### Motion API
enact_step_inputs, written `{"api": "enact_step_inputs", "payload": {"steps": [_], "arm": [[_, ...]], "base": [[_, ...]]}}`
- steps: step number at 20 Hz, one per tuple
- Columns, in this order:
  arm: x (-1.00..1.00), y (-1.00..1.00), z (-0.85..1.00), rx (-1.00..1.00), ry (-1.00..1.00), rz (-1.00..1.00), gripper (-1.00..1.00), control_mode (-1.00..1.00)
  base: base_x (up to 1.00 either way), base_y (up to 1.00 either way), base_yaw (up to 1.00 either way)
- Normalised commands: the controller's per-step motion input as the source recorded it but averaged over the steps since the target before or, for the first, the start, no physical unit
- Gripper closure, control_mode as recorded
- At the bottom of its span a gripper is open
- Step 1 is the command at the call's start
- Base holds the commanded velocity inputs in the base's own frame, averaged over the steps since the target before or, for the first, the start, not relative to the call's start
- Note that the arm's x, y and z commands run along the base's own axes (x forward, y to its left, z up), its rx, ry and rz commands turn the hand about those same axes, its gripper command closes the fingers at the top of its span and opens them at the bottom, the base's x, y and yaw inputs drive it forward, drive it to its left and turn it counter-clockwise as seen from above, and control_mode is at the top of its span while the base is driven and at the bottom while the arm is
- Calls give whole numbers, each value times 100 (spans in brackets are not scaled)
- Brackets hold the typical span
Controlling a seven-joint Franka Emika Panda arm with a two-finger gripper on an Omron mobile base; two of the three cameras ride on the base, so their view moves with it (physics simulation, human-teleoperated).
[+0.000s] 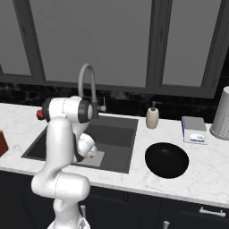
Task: Pick the cucumber from the sink and place it in the bowl. Then pick the bowl and place it in the microwave. Then close the microwave door and press the start button.
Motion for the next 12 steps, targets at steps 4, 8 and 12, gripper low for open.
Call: {"api": "enact_step_inputs", "payload": {"steps": [4,8,12], "arm": [[41,10,-11,0,2,0,-100,-100],[30,16,-10,0,1,0,100,-100],[0,24,-1,0,2,0,100,-100]], "base": [[0,0,0],[0,0,0],[0,0,0]]}}
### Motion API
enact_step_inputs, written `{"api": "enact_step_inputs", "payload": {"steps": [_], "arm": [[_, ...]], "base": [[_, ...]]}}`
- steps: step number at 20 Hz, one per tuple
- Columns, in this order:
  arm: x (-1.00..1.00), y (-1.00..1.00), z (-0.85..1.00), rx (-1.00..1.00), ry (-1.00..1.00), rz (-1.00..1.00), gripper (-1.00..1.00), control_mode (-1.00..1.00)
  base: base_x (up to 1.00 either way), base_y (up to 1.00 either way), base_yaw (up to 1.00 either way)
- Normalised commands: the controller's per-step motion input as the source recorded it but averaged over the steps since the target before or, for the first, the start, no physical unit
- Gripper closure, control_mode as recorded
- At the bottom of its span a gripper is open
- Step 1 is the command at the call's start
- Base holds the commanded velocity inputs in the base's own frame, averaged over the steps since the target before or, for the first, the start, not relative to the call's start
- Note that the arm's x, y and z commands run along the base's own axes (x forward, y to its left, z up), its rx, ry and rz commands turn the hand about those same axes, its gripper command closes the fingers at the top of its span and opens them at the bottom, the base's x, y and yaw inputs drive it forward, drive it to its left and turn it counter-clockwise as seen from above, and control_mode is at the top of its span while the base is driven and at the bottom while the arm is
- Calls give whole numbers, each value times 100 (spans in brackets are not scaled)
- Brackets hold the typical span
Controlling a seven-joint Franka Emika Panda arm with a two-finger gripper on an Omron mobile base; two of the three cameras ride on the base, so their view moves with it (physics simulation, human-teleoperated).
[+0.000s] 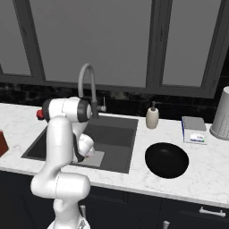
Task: Pick the cucumber from the sink and place it in the bowl. Then pick the bowl and place it in the microwave. Then close the microwave door and press the start button.
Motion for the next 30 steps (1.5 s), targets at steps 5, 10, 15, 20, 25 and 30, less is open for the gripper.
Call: {"api": "enact_step_inputs", "payload": {"steps": [5,10,15,20,25,30], "arm": [[-5,2,7,0,6,0,100,-100],[-47,3,90,-2,-6,2,100,-100],[-46,2,100,-4,-1,3,100,-100],[-43,0,100,-10,0,1,100,-100],[-19,0,100,-7,6,0,100,-100],[-8,0,100,-3,17,0,100,-100]], "base": [[0,0,0],[0,0,0],[0,0,0],[0,0,0],[0,0,0],[0,0,0]]}}
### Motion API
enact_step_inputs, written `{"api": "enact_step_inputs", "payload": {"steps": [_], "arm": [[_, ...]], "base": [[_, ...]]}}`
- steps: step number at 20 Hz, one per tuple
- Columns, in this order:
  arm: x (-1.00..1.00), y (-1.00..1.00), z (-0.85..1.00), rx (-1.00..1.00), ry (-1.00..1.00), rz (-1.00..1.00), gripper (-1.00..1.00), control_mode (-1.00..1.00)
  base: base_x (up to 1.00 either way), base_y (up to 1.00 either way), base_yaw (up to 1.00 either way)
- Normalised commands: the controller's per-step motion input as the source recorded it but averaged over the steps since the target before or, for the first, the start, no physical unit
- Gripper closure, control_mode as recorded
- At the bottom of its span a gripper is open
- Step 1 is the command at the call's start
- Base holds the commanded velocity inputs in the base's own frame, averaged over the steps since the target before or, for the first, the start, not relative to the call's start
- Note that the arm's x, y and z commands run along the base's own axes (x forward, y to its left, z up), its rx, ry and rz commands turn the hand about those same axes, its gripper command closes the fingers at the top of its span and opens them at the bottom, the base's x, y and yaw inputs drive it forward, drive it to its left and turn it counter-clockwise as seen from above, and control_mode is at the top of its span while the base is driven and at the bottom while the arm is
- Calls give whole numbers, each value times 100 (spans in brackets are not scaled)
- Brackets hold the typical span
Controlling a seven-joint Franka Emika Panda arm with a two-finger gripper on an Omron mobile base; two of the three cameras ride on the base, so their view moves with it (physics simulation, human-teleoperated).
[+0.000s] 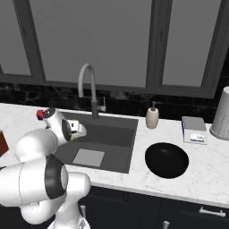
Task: Pick the cucumber from the sink and place it in the bowl. Then pick the bowl and place it in the microwave. Then close the microwave door and press the start button.
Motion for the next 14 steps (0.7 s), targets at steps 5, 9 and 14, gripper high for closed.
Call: {"api": "enact_step_inputs", "payload": {"steps": [5,9,14], "arm": [[-44,-6,100,-4,26,0,100,-100],[-64,-43,83,-9,25,1,100,-100],[-73,-99,25,-10,9,7,100,-100]], "base": [[0,0,0],[0,0,0],[0,0,0]]}}
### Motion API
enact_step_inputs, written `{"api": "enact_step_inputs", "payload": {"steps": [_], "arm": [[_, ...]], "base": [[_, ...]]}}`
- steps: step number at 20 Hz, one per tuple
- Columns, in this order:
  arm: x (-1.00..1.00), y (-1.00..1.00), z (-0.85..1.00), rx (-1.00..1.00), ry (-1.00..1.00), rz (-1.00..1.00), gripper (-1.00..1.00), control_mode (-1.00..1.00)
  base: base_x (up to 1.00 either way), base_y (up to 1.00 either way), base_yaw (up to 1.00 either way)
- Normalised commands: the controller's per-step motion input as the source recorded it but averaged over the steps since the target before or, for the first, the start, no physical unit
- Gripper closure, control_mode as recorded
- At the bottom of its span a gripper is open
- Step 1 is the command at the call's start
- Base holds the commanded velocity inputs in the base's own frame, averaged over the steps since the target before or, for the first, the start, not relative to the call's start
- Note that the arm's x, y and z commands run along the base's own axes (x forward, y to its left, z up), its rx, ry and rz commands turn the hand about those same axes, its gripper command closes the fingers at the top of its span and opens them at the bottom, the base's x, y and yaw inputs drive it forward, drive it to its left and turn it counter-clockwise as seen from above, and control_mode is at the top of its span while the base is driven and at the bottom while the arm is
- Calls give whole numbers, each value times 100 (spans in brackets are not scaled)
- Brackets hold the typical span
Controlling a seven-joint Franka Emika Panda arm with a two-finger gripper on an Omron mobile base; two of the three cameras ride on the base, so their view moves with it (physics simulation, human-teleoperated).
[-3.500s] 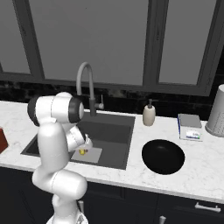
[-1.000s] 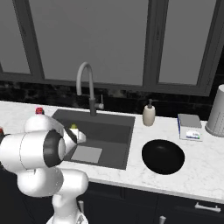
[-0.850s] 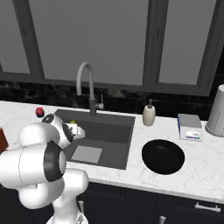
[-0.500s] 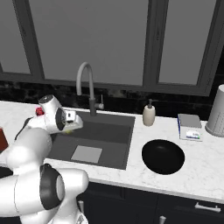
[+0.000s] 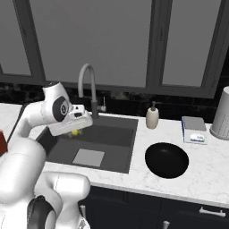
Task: Pick the cucumber from the sink and place it in the bowl. Then pick the bowl and place it in the microwave. Then close the microwave door and press the start button.
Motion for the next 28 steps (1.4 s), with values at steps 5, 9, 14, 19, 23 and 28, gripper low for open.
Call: {"api": "enact_step_inputs", "payload": {"steps": [5,9,14,19,23,28], "arm": [[-59,-100,0,-4,1,7,100,-100],[-25,-100,2,0,0,6,100,-100],[0,-100,0,0,0,7,100,-100],[8,-100,0,1,3,5,100,-100],[4,-86,0,4,12,-3,100,-100],[-2,-11,0,0,22,-39,100,-100]], "base": [[0,0,0],[0,0,0],[0,0,0],[0,0,0],[0,0,0],[0,0,0]]}}
